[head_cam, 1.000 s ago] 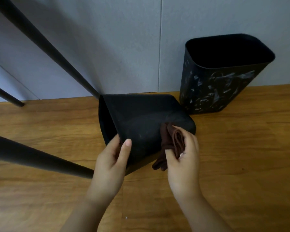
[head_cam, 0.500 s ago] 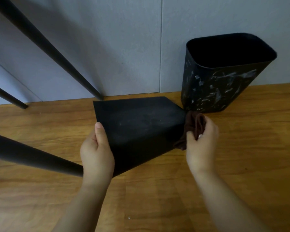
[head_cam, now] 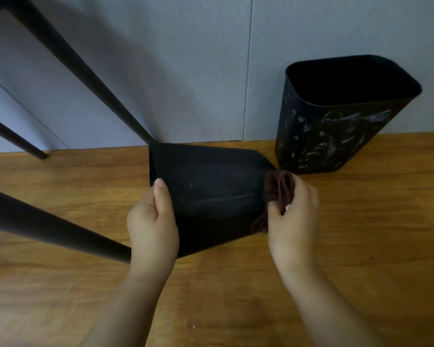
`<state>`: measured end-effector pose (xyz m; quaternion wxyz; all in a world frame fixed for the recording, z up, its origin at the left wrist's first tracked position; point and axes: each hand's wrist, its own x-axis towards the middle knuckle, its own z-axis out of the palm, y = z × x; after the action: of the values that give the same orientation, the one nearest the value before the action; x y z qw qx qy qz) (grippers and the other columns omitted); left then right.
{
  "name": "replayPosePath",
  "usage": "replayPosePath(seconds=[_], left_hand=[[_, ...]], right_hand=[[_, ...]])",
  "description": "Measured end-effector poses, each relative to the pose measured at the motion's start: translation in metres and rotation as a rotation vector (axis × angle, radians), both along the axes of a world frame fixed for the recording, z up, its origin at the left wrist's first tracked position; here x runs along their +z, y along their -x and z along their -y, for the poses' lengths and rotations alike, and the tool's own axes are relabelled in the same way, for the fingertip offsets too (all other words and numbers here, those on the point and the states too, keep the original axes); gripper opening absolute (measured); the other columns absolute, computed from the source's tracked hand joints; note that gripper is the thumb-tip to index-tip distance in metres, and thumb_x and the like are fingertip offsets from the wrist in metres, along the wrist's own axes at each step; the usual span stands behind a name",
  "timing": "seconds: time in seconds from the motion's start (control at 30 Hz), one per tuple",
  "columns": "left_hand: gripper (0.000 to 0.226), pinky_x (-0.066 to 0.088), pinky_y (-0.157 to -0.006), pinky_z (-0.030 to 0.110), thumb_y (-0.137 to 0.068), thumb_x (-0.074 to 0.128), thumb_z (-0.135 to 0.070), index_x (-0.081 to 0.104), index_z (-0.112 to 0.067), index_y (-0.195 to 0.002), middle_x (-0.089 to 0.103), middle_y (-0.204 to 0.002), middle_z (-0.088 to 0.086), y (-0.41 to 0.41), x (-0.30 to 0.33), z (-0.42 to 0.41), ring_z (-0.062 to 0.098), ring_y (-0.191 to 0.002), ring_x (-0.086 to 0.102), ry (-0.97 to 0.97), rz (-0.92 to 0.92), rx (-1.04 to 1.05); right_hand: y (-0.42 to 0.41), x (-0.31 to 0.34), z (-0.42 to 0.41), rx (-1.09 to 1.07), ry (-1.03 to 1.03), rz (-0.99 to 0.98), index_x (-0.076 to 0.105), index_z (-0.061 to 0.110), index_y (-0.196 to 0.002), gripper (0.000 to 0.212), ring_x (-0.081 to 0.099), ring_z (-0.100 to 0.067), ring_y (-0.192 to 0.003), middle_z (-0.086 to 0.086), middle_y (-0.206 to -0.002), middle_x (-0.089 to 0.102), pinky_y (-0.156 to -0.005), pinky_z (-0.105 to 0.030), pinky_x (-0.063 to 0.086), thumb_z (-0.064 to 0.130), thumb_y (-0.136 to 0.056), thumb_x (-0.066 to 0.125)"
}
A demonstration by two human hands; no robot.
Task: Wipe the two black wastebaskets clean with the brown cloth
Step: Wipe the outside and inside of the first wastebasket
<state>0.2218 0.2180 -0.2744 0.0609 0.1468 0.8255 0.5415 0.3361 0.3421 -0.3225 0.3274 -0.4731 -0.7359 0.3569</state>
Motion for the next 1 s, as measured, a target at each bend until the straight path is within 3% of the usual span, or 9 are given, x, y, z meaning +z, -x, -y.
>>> replayPosePath(seconds=[0.17, 0.33, 0.5, 0.6, 0.67, 0.73, 0.87, 0.93, 1.0], left_hand=[[0.048, 0.036, -0.046, 0.020, -0.101, 0.032, -0.036, 0.046, -0.013, -0.061, 0.044, -0.053, 0.005, -0.004, -0.002, -0.007, 0.014, -0.046, 0.043, -0.029, -0.112, -0.102], [0.050, 0.047, -0.055, 0.043, -0.102, 0.030, -0.042, 0.053, -0.017, -0.065, 0.056, -0.059, 0.013, 0.000, -0.002, -0.004, 0.026, -0.055, 0.057, -0.072, -0.110, -0.142], [0.062, 0.048, -0.059, 0.046, -0.097, 0.029, -0.053, 0.052, -0.004, -0.066, 0.056, -0.062, 0.018, 0.003, 0.007, 0.000, 0.032, -0.059, 0.055, -0.054, -0.054, -0.111], [0.041, 0.047, -0.062, 0.032, -0.095, 0.045, -0.046, 0.059, -0.011, -0.079, 0.062, -0.074, 0.008, 0.006, 0.015, -0.005, 0.019, -0.067, 0.059, -0.046, -0.007, -0.138], [0.018, 0.045, -0.061, 0.022, -0.094, 0.053, -0.038, 0.060, -0.023, -0.087, 0.066, -0.081, -0.003, 0.012, 0.021, -0.010, 0.004, -0.074, 0.063, -0.025, 0.000, -0.173], [0.008, 0.042, -0.063, 0.015, -0.095, 0.052, -0.035, 0.058, -0.033, -0.090, 0.066, -0.087, -0.010, 0.018, 0.029, -0.013, -0.008, -0.077, 0.062, -0.007, 0.029, -0.205], [0.008, 0.048, -0.067, 0.020, -0.095, 0.049, -0.035, 0.056, -0.038, -0.093, 0.066, -0.090, -0.017, 0.021, 0.045, -0.016, -0.005, -0.081, 0.064, 0.012, 0.032, -0.307], [0.009, 0.054, -0.065, 0.028, -0.094, 0.048, -0.036, 0.057, -0.036, -0.096, 0.066, -0.088, -0.011, 0.021, 0.050, -0.016, 0.003, -0.078, 0.066, 0.102, -0.081, -0.365], [0.019, 0.056, -0.063, 0.036, -0.092, 0.045, -0.041, 0.058, -0.029, -0.098, 0.064, -0.081, -0.005, 0.022, 0.054, -0.019, 0.008, -0.070, 0.064, 0.239, -0.282, -0.425]], right_hand=[[0.013, 0.029, 0.043, 0.185, -0.046, 0.022, 0.047, 0.036, -0.132, 0.060, 0.043, -0.009, -0.127, 0.014, -0.137, 0.039, -0.098, -0.035, 0.051, 0.029, -0.074, 0.056], [0.029, 0.057, 0.063, 0.469, -0.016, -0.124, 0.054, 0.033, -0.128, 0.051, 0.044, -0.006, -0.125, 0.016, -0.129, 0.046, -0.102, -0.030, 0.046, 0.031, -0.077, 0.054], [0.025, 0.065, 0.042, 0.658, 0.236, -0.274, 0.063, 0.028, -0.119, 0.035, 0.056, -0.004, -0.114, 0.015, -0.117, 0.059, -0.096, -0.028, 0.050, 0.015, -0.087, 0.065], [0.020, 0.072, 0.026, 0.567, 0.578, -0.379, 0.066, 0.033, -0.109, 0.030, 0.066, 0.001, -0.096, 0.011, -0.106, 0.069, -0.075, -0.016, 0.053, 0.013, -0.088, 0.066], [0.017, 0.072, 0.010, 0.399, 0.665, -0.416, 0.066, 0.035, -0.103, 0.028, 0.068, 0.001, -0.087, 0.011, -0.098, 0.072, -0.064, -0.010, 0.051, 0.012, -0.087, 0.065], [0.013, 0.076, -0.010, 0.249, 0.727, -0.434, 0.066, 0.032, -0.107, 0.025, 0.069, -0.005, -0.084, 0.008, -0.096, 0.073, -0.057, -0.014, 0.050, 0.015, -0.088, 0.065], [-0.004, 0.095, -0.054, 0.179, 0.792, -0.400, 0.064, 0.025, -0.116, 0.030, 0.069, -0.018, -0.093, 0.000, -0.103, 0.073, -0.075, -0.033, 0.053, 0.017, -0.088, 0.064], [-0.017, 0.107, -0.072, 0.221, 0.837, -0.414, 0.065, 0.021, -0.117, 0.029, 0.071, -0.022, -0.095, -0.004, -0.105, 0.074, -0.084, -0.039, 0.054, 0.016, -0.088, 0.063], [-0.034, 0.120, -0.086, 0.265, 0.902, -0.437, 0.065, 0.017, -0.118, 0.029, 0.072, -0.018, -0.094, -0.004, -0.105, 0.075, -0.080, -0.035, 0.056, 0.018, -0.090, 0.059]])
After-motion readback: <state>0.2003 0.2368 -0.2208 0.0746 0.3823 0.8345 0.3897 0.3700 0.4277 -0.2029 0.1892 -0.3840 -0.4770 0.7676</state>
